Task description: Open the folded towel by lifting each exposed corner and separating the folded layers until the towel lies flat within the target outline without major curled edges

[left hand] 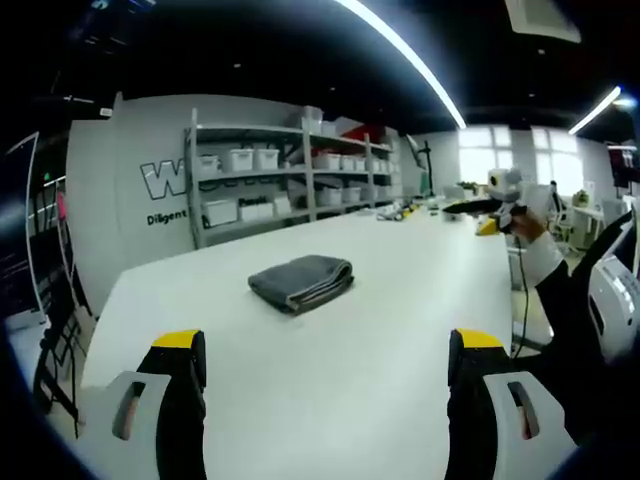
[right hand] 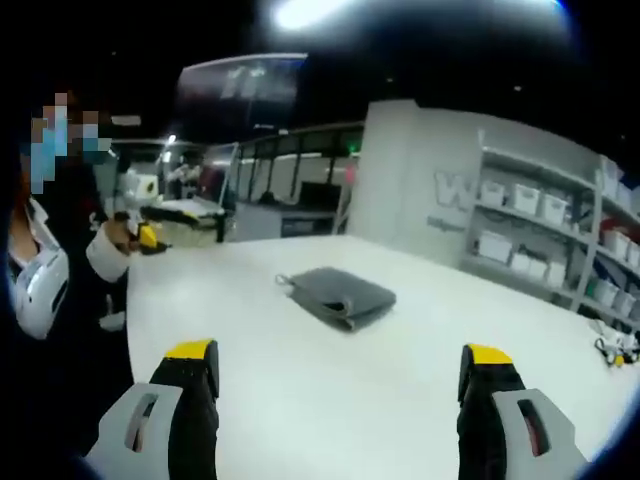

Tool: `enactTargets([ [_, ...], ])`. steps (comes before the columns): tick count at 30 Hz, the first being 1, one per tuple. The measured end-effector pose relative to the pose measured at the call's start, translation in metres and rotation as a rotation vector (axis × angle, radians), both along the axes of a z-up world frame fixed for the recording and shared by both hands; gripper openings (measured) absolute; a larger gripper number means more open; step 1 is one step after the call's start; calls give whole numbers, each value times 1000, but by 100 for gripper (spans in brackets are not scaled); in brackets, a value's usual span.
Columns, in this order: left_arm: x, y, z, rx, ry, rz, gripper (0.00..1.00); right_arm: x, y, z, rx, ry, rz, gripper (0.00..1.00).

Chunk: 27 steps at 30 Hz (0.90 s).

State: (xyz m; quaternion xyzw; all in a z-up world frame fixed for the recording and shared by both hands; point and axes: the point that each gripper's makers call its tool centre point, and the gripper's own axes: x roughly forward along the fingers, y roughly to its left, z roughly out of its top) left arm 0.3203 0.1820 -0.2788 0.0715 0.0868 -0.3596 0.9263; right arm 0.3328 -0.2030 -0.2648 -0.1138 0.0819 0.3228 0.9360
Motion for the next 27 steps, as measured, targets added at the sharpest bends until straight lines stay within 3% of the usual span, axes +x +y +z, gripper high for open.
enactTargets([
  [11,-2,5,2,-9,-7,0,100,19,18,3,-20,-13,-3,100],
  [27,1,11,2,-16,-8,8,100,64,46,-6,-44,-5,28,99],
])
